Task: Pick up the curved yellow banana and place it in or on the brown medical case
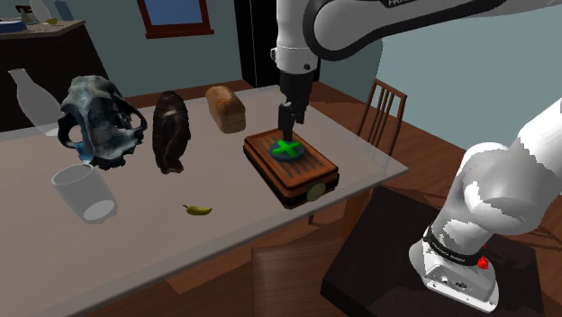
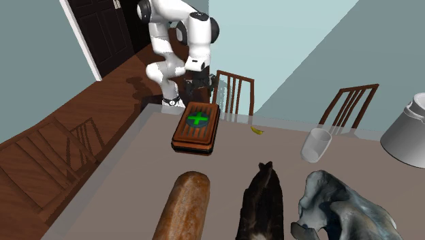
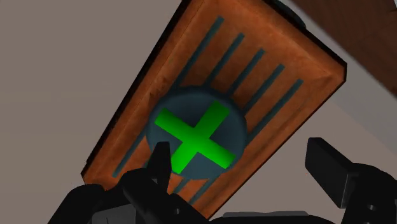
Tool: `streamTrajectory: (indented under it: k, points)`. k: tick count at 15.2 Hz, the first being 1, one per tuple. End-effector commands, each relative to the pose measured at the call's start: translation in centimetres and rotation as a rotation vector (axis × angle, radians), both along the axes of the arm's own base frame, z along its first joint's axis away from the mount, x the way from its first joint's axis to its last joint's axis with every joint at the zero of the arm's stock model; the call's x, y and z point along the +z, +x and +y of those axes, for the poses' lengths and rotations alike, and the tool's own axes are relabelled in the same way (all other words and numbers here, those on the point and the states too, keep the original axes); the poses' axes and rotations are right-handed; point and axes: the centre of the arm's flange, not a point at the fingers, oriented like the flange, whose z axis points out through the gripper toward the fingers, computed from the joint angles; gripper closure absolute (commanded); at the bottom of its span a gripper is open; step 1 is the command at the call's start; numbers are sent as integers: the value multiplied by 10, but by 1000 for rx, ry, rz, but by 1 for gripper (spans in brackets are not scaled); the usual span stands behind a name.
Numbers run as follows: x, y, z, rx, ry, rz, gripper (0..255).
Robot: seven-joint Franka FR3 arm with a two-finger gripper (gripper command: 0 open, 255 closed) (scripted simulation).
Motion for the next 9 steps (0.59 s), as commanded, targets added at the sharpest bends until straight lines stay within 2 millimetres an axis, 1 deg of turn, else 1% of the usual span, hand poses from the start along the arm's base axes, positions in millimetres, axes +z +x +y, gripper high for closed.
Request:
streamTrajectory:
  k: [1,9]
  points:
    - [-8,14,22,27,-2,2,0]
    - [-47,60,110,132,-14,13,0]
